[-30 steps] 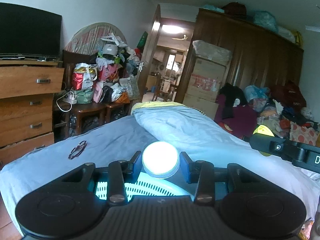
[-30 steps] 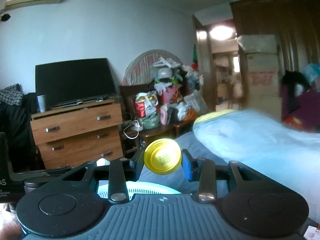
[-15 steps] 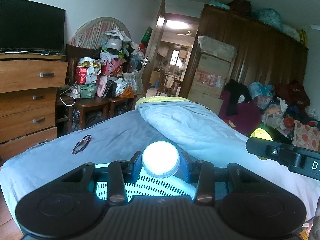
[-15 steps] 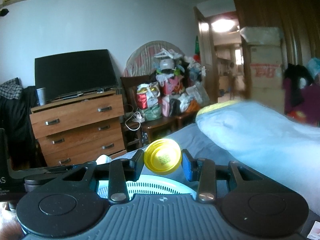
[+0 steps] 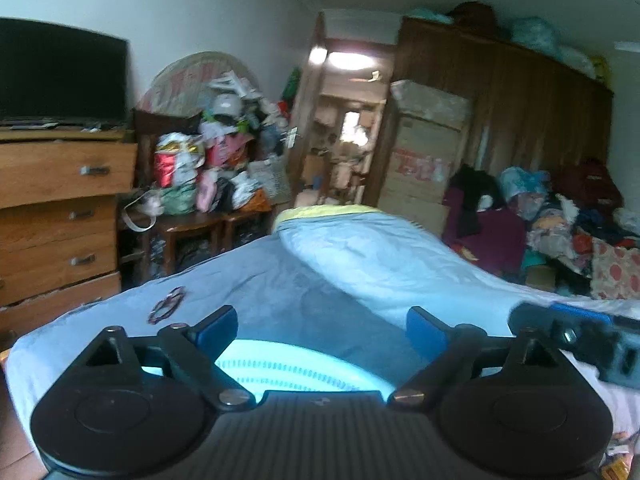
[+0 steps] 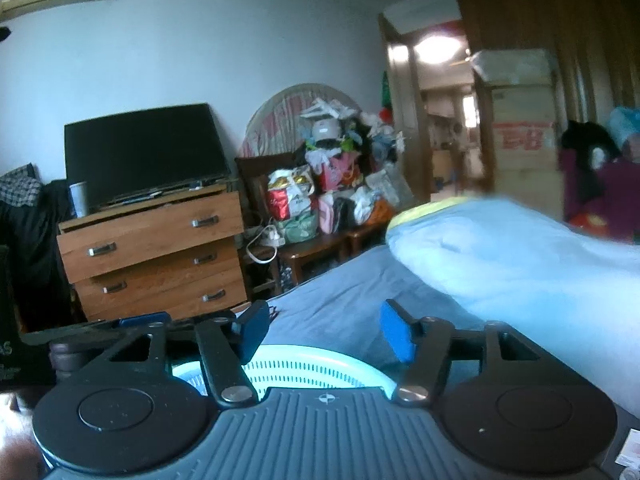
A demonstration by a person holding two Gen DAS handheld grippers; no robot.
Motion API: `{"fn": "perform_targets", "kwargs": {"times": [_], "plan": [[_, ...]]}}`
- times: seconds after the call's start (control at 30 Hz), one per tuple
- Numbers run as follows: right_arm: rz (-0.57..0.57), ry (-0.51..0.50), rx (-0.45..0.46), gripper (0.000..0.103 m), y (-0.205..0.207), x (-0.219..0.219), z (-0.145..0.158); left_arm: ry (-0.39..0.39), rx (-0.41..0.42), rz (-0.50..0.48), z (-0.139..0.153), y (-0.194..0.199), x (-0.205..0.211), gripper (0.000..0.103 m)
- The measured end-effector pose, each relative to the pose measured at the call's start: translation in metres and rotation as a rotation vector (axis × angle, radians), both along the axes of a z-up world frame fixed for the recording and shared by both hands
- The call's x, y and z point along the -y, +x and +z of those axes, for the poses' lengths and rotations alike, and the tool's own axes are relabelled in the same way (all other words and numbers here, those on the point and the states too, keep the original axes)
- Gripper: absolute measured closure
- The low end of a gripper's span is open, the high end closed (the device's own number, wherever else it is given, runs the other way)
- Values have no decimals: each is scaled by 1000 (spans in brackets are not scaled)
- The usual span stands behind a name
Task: Organize objects
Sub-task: 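Open both tools, dropping the caps into the basket, then grasp a clear cap with right tool while left grasps a white cap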
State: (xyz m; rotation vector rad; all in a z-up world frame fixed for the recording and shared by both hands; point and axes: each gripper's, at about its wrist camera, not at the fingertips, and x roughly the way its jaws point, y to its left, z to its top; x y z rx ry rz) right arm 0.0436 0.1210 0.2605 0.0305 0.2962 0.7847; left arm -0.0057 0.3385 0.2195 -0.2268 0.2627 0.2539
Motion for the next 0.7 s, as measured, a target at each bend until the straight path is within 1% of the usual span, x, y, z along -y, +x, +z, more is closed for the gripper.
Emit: {"fn": "perform_targets", "kwargs": {"times": [0.07, 0.13, 0.2, 0.23, 0.27, 0.3, 0.33, 0.37, 0.43, 0.47, 0.53, 0.57, 0.63, 0.7], "plan": [[-62, 10, 53, 13, -14, 28, -11, 24, 31, -39, 0, -4, 21, 2], [-156, 5, 123, 2, -31, 63, -32, 61, 62, -108, -2, -5, 51, 0], [-255, -30, 158, 0, -48, 105, -61, 78, 64, -190, -5, -2, 82, 0], [-296, -61, 148, 0, -53, 125, -76, 80, 61, -236, -8, 0, 99, 0], [-337, -93, 120, 2, -56, 146, -92, 79, 54, -271, -11, 2, 116, 0], [-393, -134, 54, 4, -56, 172, -113, 79, 41, -310, -16, 5, 133, 0], [-438, -164, -7, 13, -55, 194, -130, 78, 24, -356, -21, 9, 151, 0], [-496, -193, -62, 26, -54, 219, -148, 78, 5, -395, -27, 14, 168, 0], [-639, -259, -143, 38, -53, 266, -182, 71, -31, -461, -41, 21, 201, 0], [-693, -271, -188, 44, -51, 286, -197, 56, -55, -511, -50, 25, 217, 1], [-781, -265, -280, 50, -45, 322, -221, 32, -115, -591, -70, 35, 247, 3], [-810, -265, -308, 50, -41, 331, -228, 29, -144, -619, -79, 39, 260, 4], [-829, -242, -333, 50, -32, 346, -239, 36, -194, -671, -95, 47, 288, 4], [-818, -237, -337, 50, -25, 353, -248, 44, -226, -709, -107, 53, 307, 4]]}}
